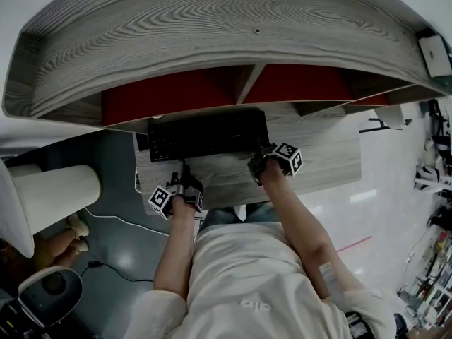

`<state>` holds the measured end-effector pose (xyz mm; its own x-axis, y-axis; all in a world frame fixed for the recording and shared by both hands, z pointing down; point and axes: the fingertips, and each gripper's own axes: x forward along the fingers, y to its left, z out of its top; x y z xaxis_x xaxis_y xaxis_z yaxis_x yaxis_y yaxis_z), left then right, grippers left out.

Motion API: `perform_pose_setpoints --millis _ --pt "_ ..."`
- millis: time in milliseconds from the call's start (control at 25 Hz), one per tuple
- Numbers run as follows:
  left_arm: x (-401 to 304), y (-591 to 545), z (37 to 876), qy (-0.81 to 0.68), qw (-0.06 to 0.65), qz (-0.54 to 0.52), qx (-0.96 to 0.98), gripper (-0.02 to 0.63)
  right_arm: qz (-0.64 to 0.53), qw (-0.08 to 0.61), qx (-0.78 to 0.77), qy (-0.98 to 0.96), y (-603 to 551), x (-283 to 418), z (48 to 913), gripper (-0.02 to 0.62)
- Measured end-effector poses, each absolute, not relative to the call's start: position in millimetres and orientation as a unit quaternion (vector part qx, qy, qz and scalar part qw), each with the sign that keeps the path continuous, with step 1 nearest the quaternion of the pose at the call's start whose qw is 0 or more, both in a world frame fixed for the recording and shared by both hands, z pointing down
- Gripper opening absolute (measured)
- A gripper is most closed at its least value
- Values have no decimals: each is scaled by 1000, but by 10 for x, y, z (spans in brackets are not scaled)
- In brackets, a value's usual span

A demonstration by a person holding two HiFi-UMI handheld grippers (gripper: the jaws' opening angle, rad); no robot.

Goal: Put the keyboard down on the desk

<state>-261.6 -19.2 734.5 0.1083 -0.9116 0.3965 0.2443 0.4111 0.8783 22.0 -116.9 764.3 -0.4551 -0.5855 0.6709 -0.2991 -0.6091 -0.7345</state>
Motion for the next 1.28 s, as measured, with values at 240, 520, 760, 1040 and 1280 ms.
perform_pose_setpoints --millis 240,520,760,1040,1280 --pt "-2650 -154 7280 -517 661 -426 339 198 -734 72 -519 432 -1159 215 7634 225" --pt "-2588 -110 7234 -518 656 -432 340 198 -738 52 -509 440 -1173 167 7587 311" --pt "-2488 -35 7206 -516 657 -437 333 198 -726 1 -523 447 -1105 229 7612 351" --pt "-2429 -38 7112 -511 653 -440 346 198 -723 17 -500 476 -1097 228 7416 351" --pt "-2238 -226 6665 -497 629 -415 430 118 -707 47 -410 575 -1147 98 6774 253"
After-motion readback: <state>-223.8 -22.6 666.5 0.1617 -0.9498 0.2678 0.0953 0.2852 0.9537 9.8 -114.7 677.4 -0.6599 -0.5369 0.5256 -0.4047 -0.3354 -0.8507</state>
